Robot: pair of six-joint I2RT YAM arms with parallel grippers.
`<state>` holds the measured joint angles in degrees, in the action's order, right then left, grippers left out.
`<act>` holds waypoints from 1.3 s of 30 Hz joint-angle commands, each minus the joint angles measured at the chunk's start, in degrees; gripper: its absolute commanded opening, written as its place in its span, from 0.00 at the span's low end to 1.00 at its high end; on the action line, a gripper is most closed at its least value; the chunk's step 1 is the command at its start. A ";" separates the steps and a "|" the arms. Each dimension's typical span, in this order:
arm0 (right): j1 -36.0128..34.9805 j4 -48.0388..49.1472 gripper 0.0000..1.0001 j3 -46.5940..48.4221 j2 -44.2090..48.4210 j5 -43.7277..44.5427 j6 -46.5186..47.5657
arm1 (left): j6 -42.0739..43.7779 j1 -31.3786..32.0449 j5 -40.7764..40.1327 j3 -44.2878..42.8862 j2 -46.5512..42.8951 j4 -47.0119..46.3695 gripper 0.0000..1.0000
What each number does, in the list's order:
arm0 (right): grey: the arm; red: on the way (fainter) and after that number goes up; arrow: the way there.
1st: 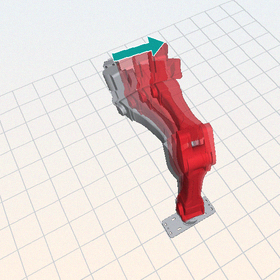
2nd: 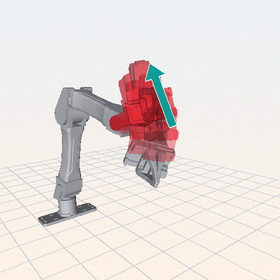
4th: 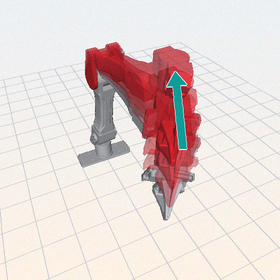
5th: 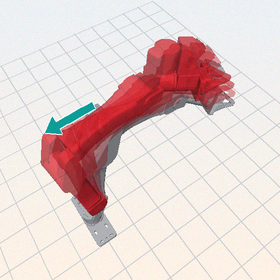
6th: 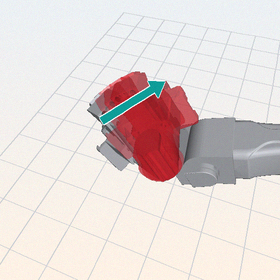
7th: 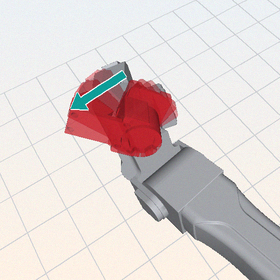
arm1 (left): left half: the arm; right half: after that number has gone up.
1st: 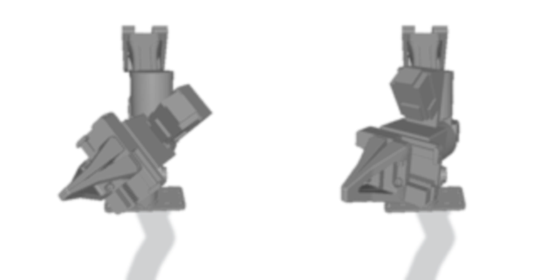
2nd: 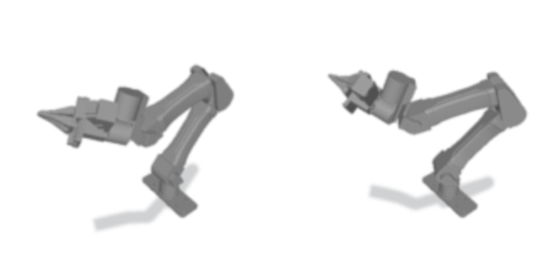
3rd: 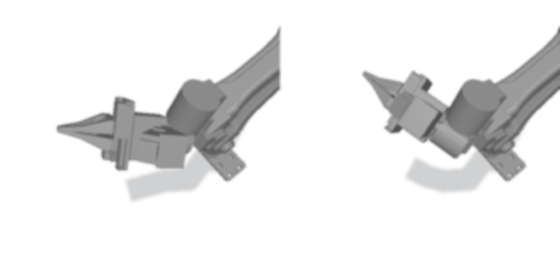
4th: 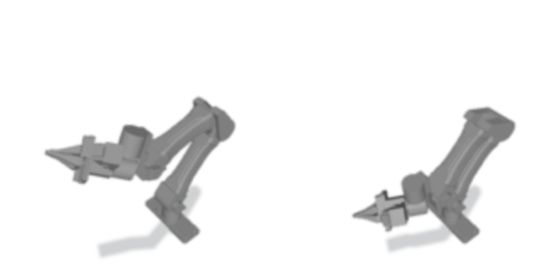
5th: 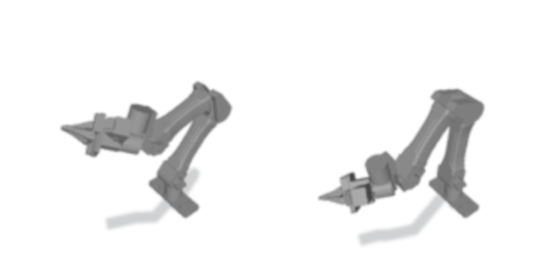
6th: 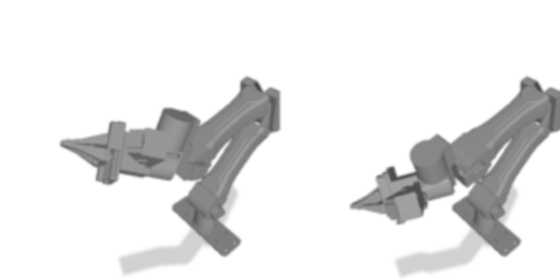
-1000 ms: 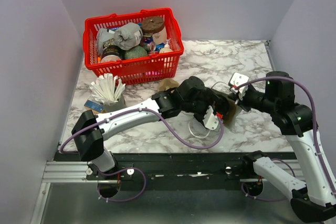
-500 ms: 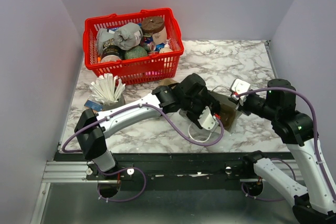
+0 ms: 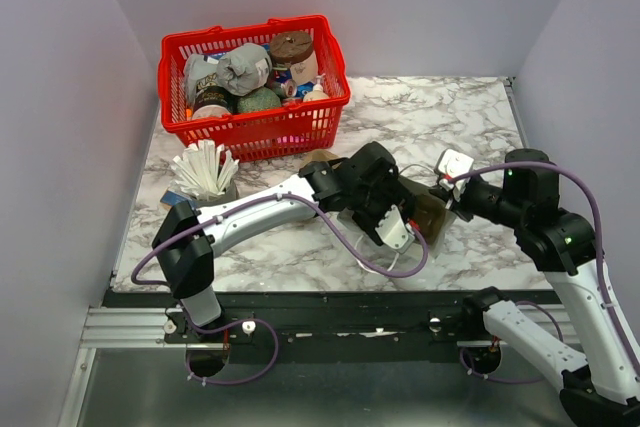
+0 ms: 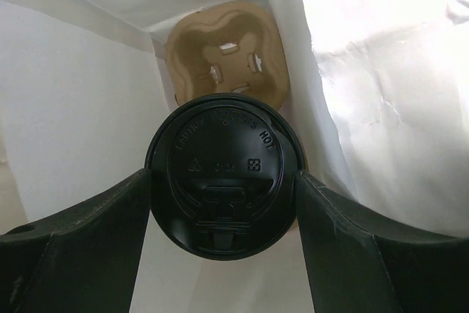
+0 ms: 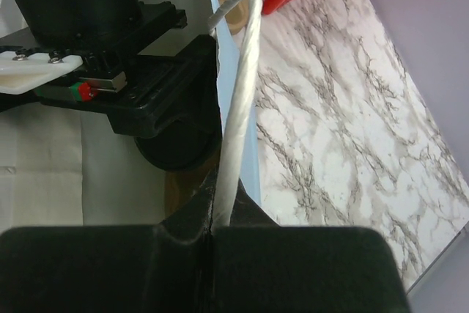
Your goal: Pack the takeout coffee
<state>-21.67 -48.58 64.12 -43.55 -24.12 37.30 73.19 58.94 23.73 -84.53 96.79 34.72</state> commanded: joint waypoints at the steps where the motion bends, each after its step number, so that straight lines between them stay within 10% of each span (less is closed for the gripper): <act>1: -0.92 1.21 0.01 0.93 0.75 -1.72 -0.21 | -0.23 0.13 -4.55 1.90 -0.38 -5.34 0.00; 12: -1.62 0.85 0.01 0.13 1.54 -3.57 -3.46 | -13.41 -0.14 -11.07 7.19 -2.66 -18.28 0.00; 39: -1.53 -2.93 0.01 5.93 -2.86 -2.60 -14.45 | -23.26 -1.81 -15.48 6.13 -1.69 -15.65 0.00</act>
<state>-22.55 -50.81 68.71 -47.33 -23.42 25.21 53.19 58.06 10.92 -78.17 95.68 18.33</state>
